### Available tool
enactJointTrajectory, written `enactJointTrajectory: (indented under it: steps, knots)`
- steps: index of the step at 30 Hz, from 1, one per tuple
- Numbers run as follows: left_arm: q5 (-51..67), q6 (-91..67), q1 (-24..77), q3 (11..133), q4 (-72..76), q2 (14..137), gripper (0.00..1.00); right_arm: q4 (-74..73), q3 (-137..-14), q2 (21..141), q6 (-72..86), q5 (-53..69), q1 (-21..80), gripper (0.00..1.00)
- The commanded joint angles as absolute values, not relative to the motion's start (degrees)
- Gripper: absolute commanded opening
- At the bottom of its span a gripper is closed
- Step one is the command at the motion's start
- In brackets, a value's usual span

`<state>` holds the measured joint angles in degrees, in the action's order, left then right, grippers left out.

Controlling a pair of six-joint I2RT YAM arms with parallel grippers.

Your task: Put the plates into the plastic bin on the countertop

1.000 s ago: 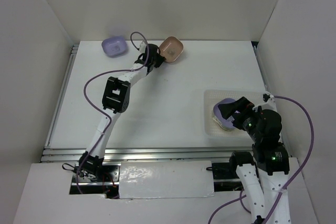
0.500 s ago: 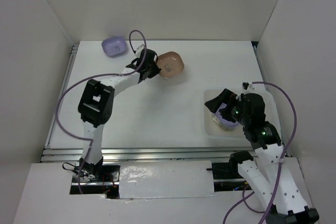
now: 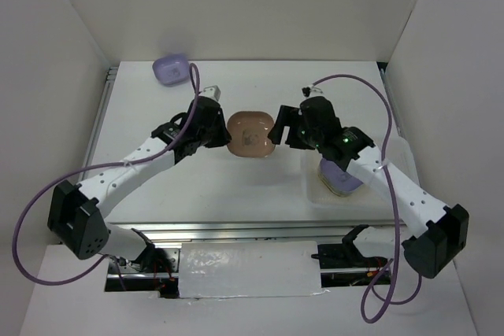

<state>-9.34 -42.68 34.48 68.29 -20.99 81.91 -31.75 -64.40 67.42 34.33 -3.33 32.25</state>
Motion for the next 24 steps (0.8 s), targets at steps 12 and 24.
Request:
enactJointTrajectory:
  steps: [12, 24]
  knots:
    - [-8.35, -40.34, 38.33, 63.81, -25.93, 68.47, 0.0, -32.77, -67.59, 76.38, 42.44, -15.73, 42.36, 0.11]
    - [-17.86, -46.58, 16.89, 63.55, -31.65, 67.5, 0.99, -43.14, -46.77, 42.75, 52.22, -21.01, 15.67, 0.0]
